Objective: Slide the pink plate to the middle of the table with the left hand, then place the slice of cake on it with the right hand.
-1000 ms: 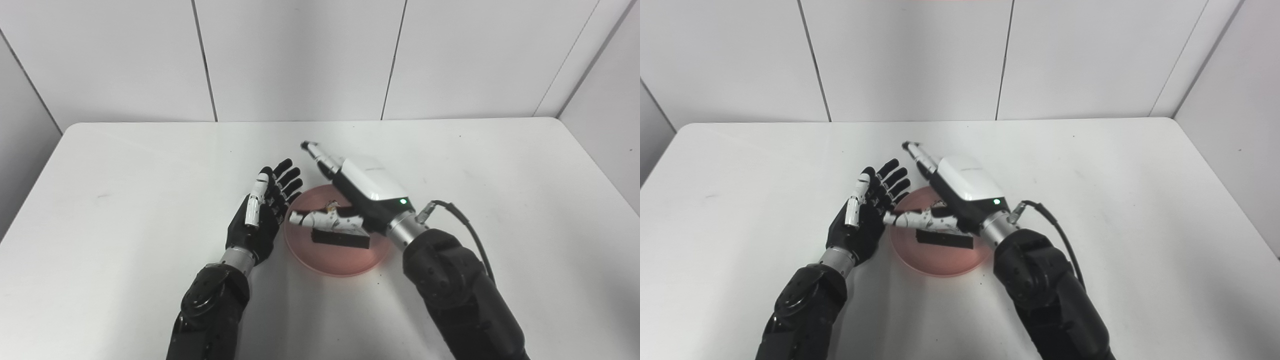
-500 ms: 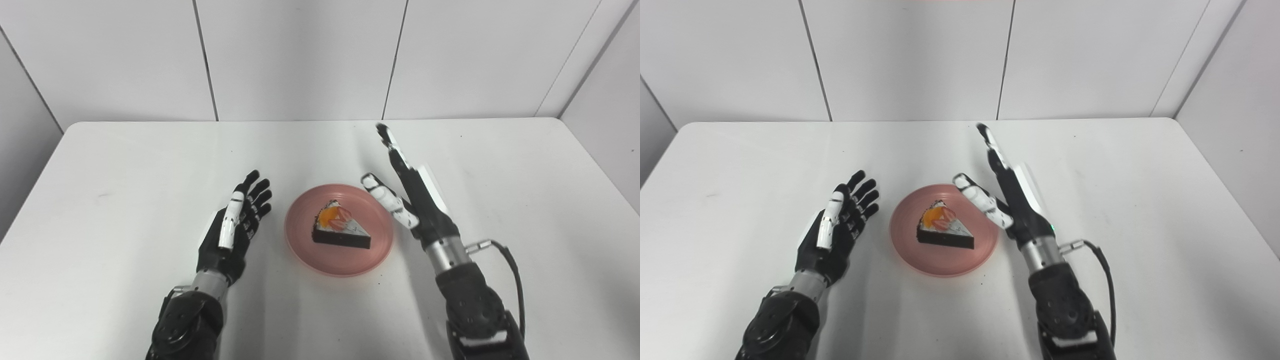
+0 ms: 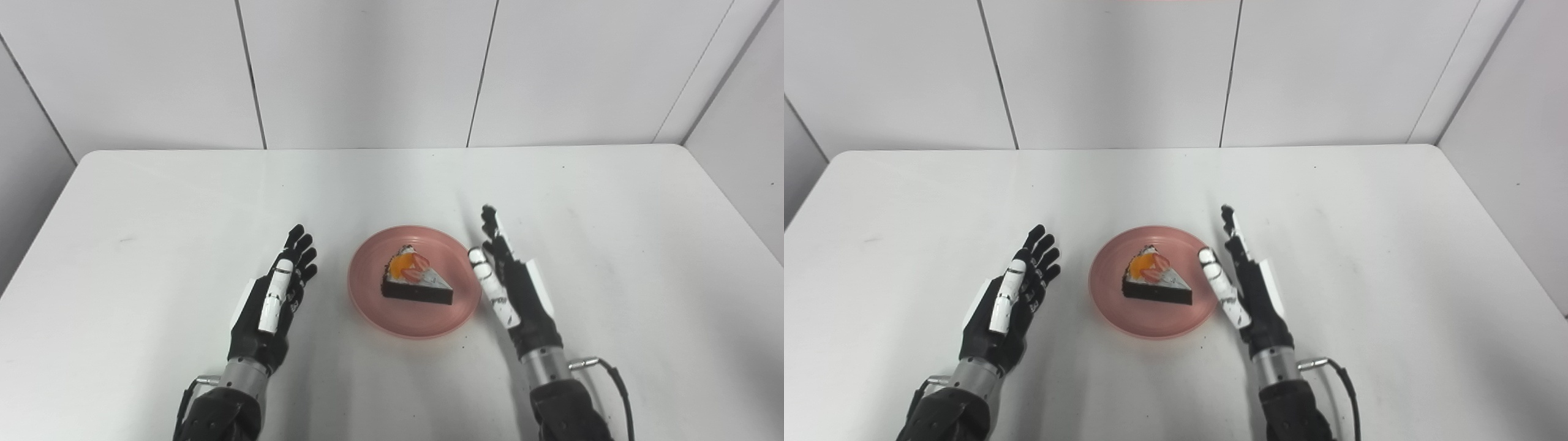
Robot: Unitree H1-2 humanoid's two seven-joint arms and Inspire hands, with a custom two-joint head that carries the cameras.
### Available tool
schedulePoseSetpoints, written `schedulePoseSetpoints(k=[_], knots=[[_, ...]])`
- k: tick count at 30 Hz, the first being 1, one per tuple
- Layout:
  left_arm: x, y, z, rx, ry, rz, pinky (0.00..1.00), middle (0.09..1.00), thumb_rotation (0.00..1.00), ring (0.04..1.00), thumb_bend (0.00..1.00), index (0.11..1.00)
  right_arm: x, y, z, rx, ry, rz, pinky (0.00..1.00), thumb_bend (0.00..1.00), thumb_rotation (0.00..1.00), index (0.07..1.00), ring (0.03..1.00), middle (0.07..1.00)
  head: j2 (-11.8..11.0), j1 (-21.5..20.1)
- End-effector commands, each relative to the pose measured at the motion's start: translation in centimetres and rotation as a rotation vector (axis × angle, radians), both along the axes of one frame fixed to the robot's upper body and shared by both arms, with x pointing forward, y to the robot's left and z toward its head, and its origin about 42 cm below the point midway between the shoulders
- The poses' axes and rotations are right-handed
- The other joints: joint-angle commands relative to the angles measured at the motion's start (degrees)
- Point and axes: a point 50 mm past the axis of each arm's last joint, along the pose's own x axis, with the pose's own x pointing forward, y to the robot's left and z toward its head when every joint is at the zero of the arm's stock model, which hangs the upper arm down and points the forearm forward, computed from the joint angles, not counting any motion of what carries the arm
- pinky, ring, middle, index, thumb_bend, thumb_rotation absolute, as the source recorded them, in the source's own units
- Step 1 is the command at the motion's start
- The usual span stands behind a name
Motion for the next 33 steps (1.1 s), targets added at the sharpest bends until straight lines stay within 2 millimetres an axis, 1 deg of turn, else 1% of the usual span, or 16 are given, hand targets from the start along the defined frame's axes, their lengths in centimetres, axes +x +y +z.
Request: schedulePoseSetpoints(k=[1, 6, 12, 15, 18, 19, 22, 26, 30, 33], knots=[[-0.6, 0.3, -1.0, 0.017, 0.032, 0.011, 0.99, 0.984, 1.00, 0.987, 0.40, 0.980, 0.4, 0.1, 1.3, 0.013, -0.102, 0.013, 0.97, 0.26, 1.00, 1.000, 1.000, 1.000, -0.02, 0.07], [-0.6, 0.4, -1.2, 0.042, 0.023, 0.007, 0.98, 0.978, 1.00, 0.981, 0.38, 0.976, 0.3, 0.3, 0.5, 0.035, -0.058, -0.002, 0.97, 0.23, 1.00, 0.999, 1.000, 1.000, -0.01, -0.85], [-0.3, 0.9, -1.3, 0.055, 0.015, 0.001, 0.98, 0.980, 1.00, 0.981, 0.39, 0.974, 0.6, 0.1, -0.3, 0.043, -0.030, -0.011, 0.97, 0.29, 1.00, 0.993, 0.999, 1.000, 0.51, -1.04], [-0.1, 1.0, -1.3, 0.076, 0.004, 0.005, 0.97, 0.974, 1.00, 0.975, 0.40, 0.968, 0.7, 0.0, -0.4, 0.045, -0.019, -0.012, 0.97, 0.30, 1.00, 0.996, 1.000, 1.000, 0.83, -1.04], [0.2, 1.1, -1.3, 0.083, -0.007, 0.004, 0.97, 0.973, 1.00, 0.976, 0.39, 0.965, 0.7, -0.2, -0.6, 0.050, -0.008, -0.017, 0.97, 0.28, 1.00, 0.993, 0.996, 1.000, 0.99, -0.80], [0.2, 1.1, -1.4, 0.087, -0.011, 0.003, 0.98, 0.973, 1.00, 0.976, 0.40, 0.965, 0.7, -0.2, -0.6, 0.051, -0.006, -0.018, 0.97, 0.30, 1.00, 0.994, 0.997, 1.000, 1.07, -0.62], [0.4, 1.1, -1.6, 0.116, -0.025, 0.001, 0.97, 0.972, 1.00, 0.976, 0.42, 0.964, 0.7, -0.3, -0.7, 0.050, -0.005, -0.025, 0.96, 0.32, 1.00, 0.990, 0.993, 1.000, 1.05, -0.40], [0.4, 1.0, -1.7, 0.130, -0.033, -0.001, 0.97, 0.969, 1.00, 0.973, 0.43, 0.962, 0.8, -0.4, -0.8, 0.052, -0.005, -0.035, 0.97, 0.32, 1.00, 0.988, 0.990, 1.000, 0.95, -0.29], [0.3, 1.0, -1.7, 0.140, -0.048, -0.001, 0.96, 0.965, 1.00, 0.965, 0.41, 0.959, 0.7, -0.2, -0.7, 0.057, -0.012, -0.038, 0.97, 0.31, 1.00, 0.989, 0.993, 1.000, 0.68, 0.09], [0.3, 1.0, -1.7, 0.134, -0.047, -0.002, 0.95, 0.960, 1.00, 0.962, 0.40, 0.957, 0.7, -0.1, -0.8, 0.051, -0.016, -0.038, 0.95, 0.28, 1.00, 0.981, 0.984, 0.995, 0.72, 0.21]])
